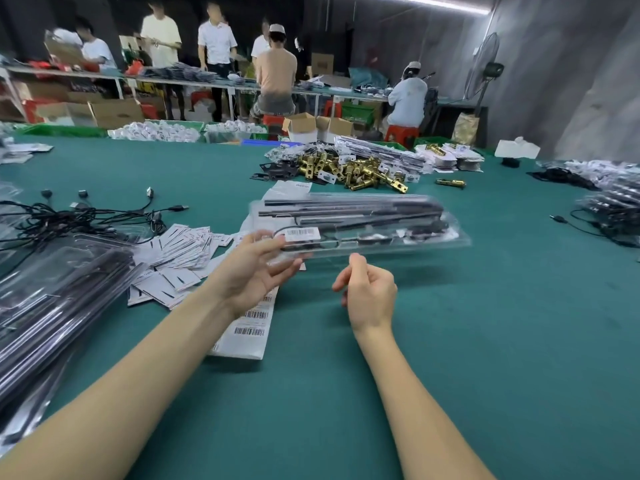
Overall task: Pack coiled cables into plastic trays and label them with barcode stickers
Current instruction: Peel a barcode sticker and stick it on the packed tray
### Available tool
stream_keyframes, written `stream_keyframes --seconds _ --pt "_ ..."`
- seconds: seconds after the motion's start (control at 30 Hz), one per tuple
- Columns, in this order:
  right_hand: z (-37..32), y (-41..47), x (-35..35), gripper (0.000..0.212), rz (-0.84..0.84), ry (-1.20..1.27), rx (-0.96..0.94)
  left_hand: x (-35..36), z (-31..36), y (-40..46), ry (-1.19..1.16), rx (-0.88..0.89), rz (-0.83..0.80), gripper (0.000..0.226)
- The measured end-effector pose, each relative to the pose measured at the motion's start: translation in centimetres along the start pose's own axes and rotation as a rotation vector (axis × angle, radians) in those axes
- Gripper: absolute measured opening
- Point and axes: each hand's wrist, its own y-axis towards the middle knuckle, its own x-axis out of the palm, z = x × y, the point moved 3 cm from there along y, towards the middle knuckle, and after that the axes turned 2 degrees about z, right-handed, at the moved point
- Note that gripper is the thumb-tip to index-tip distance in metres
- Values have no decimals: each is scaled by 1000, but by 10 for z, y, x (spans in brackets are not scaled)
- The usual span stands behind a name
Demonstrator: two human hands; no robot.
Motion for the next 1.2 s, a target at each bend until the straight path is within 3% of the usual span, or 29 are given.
stream_keyframes --seconds 0.1,0.2,0.33,0.43,0.5,0.63,0.87,1.0,1.2 --pt "7 7 2 50 -18 -18 117 21 8 34 18 -23 -20 18" --pt "10 10 5 47 -31 -150 92 49 15 82 94 -6 3 11" --pt "13 15 7 44 -25 -207 111 67 17 136 141 7 158 15" --pt "14 17 7 43 -19 -221 122 54 10 172 347 79 302 16" --pt "16 18 8 43 -14 -231 129 41 2 187 622 95 385 27" --pt "15 17 9 38 -22 -274 152 38 -7 182 783 166 518 45" --pt "11 16 8 36 -24 -275 168 36 -4 156 691 234 591 45" --pt "9 14 8 34 -25 -282 173 34 -10 111 748 319 464 23" --pt "7 14 8 32 -40 -307 140 24 -21 14 1329 739 141 18"
